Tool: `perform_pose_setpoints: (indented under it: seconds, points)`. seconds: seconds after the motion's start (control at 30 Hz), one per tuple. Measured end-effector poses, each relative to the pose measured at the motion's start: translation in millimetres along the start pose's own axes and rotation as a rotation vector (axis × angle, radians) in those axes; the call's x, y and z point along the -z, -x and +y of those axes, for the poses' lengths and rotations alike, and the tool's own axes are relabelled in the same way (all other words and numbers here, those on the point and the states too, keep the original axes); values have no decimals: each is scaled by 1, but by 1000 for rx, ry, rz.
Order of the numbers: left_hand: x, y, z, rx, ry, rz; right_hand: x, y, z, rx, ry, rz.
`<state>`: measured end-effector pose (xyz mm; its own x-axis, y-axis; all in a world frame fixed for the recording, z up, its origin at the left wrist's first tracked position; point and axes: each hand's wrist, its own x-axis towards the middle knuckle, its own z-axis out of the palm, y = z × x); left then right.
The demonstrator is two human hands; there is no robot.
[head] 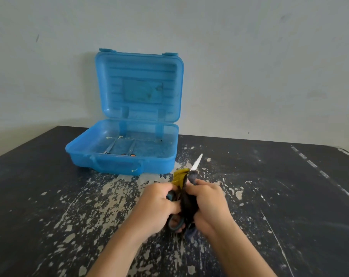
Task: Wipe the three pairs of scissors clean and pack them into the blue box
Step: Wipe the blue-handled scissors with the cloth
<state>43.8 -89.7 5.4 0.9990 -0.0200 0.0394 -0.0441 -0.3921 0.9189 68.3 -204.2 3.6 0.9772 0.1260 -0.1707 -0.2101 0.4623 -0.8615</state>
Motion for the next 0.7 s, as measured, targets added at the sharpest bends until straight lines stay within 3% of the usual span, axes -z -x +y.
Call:
perform_pose_setpoints:
  seconds: [0.13,0.23,0.4,0.5,0.63,0.7]
  points:
    - [-1,-3,4,-45,-95,-44,5,-6,-4,-16,-36,74]
    - [-1,1,1,8,-29,-139,13,-20,-12,-79,-172,165]
    - [1,5,-2,-3,-202,-151,58,-39,-50,169,-274,423]
    - [3,0,0,23,-255,-65,56,-25,-49,405,85,287]
    - [6,-4,-1,71,-254,2,19,-12,-3,960,1102,-7]
    - [12,-4,-2,57,-301,34,20,-21,21,1085,1374,-166]
